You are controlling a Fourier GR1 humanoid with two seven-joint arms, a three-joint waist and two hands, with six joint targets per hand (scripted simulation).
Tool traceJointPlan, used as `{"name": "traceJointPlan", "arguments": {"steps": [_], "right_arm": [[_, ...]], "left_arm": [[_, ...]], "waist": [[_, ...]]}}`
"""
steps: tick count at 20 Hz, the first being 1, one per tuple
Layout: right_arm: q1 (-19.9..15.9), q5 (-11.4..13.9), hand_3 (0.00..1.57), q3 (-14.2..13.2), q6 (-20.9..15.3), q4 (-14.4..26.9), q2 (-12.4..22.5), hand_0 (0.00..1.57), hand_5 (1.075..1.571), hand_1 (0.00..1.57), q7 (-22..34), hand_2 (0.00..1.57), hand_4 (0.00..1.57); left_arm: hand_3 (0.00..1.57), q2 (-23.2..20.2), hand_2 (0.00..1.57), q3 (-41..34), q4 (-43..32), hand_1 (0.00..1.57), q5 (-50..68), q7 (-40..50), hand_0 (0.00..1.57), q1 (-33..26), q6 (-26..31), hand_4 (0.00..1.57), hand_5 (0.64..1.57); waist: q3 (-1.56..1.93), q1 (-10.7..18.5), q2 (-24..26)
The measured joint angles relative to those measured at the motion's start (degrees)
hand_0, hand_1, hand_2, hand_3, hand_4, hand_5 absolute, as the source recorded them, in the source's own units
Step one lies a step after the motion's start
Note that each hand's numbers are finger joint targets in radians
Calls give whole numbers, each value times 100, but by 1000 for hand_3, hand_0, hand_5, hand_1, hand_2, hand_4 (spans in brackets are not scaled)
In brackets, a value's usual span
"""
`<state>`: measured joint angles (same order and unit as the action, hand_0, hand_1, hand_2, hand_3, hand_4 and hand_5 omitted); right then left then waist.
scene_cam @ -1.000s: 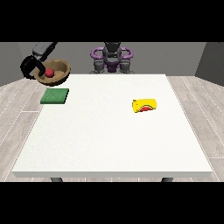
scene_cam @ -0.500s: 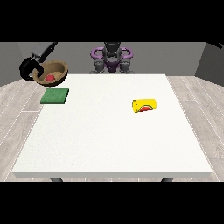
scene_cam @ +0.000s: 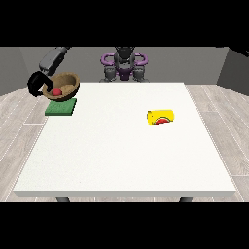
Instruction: Pick the cup and pour the ball into the bowl, then pick the bowl and place it on the pad
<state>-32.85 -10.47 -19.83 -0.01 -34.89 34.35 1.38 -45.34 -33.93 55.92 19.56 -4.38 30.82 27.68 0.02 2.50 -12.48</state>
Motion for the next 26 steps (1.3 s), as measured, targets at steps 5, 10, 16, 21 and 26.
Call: {"name": "traceJointPlan", "arguments": {"steps": [5,10,16,21,26], "right_arm": [[-66,-102,1087,-236,-168,298,170,1571,1550,1571,50,1571,0],[-134,-37,802,-290,-537,331,258,1487,1544,1487,12,1398,0],[-162,-204,678,-475,-643,391,119,1443,1535,1443,-324,1376,0],[-383,-146,1043,-441,-869,376,103,931,1509,931,-426,1103,162],[-500,51,0,-213,-631,493,247,0,1410,0,-349,0,0]], "left_arm": [[0,-61,0,28,126,0,121,93,0,68,8,1192,1563],[0,-145,0,36,52,0,173,104,0,67,26,1190,1562],[0,-361,0,-82,-95,0,211,-127,0,3,112,1188,1565],[0,-440,0,-72,-197,0,248,-237,0,62,167,1193,1567],[0,-456,0,-34,-107,0,299,-224,0,139,121,1208,1569]], "waist": [[2,84,-74],[0,78,-56],[-1,125,-258],[1,180,-422],[-1,277,-533]]}}
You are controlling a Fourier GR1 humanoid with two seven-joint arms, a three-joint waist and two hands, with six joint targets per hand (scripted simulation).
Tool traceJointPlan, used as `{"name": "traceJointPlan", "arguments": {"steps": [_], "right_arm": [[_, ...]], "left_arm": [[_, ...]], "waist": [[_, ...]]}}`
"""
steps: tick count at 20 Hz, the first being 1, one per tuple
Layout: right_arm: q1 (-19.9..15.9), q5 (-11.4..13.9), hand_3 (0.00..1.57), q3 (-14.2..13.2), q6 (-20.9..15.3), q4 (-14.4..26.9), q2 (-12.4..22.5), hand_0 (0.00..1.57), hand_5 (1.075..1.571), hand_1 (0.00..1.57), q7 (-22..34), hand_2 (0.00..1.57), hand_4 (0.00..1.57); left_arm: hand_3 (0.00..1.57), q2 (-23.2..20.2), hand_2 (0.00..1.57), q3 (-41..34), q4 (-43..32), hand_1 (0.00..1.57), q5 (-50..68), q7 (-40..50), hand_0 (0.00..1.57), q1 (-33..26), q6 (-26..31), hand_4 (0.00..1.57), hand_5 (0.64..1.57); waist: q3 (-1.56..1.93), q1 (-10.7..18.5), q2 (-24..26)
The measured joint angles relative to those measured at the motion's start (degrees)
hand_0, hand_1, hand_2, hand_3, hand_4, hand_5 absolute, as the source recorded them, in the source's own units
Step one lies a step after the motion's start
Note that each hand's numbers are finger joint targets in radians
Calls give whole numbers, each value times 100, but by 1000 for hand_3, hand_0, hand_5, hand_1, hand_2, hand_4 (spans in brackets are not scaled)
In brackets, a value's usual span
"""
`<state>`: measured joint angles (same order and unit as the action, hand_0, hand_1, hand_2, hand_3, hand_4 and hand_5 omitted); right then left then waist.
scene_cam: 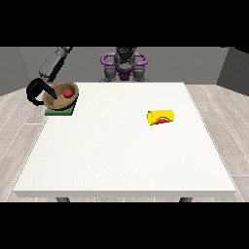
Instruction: Pick the cup and pour the ball into the bowl, then pick the bowl and place it on the pad
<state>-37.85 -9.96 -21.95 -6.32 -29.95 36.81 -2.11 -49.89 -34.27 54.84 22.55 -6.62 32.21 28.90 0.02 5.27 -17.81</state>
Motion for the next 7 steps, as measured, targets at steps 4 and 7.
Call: {"name": "traceJointPlan", "arguments": {"steps": [4,7], "right_arm": [[-59,148,0,162,83,167,6,0,1395,0,157,0,0],[-99,264,0,325,246,129,112,0,1375,0,450,0,200]], "left_arm": [[0,241,0,192,304,0,17,173,0,-74,-121,1190,1569],[0,372,0,309,323,0,-58,274,0,-169,-251,1190,1569]], "waist": [[3,98,227],[3,-4,560]]}}
